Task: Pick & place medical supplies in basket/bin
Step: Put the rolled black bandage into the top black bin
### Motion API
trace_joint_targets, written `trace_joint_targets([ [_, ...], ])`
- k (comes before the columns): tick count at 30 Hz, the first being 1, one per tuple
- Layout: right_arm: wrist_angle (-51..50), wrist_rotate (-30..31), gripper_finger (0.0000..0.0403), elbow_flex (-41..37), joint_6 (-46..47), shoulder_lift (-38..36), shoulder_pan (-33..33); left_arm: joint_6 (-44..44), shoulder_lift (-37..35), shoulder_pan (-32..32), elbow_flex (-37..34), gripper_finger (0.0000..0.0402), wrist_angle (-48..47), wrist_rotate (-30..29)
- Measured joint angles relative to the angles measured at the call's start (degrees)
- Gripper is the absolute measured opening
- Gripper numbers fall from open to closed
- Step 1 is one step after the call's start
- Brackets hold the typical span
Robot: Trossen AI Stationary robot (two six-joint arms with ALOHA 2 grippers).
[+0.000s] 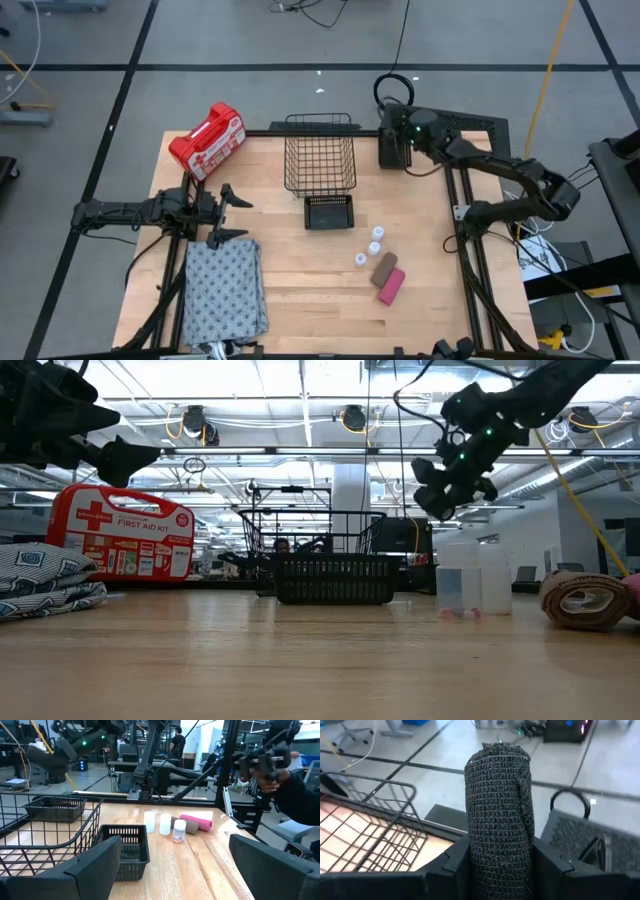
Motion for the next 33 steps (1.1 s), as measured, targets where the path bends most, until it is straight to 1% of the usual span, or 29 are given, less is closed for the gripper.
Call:
trace_joint_targets([
  [4,-0.19,-0.05,0.0138,0.0,2.26,3.38,-0.1,0.0,0.0,0.0,0.0,0.0374,0.0,0.0],
  [12,-0.27,-0.12,0.0138,-0.04,5.7,10.83,1.99,0.0,0.0,-0.02,0.0,0.0374,0.0,0.0],
  [16,-0.29,-0.1,0.014,-0.07,7.18,13.23,2.65,0.0,0.0,-0.02,0.0,0.0374,0.0,0.0],
  [28,-0.53,0.16,0.0141,-1.41,9.9,14.3,4.6,0.0,0.0,0.0,0.02,0.0374,0.0,0.0],
  [33,2.2,0.18,0.0141,-2.82,9.85,14.3,4.6,0.0,0.0,-0.01,0.02,0.0374,0.0,0.0],
])
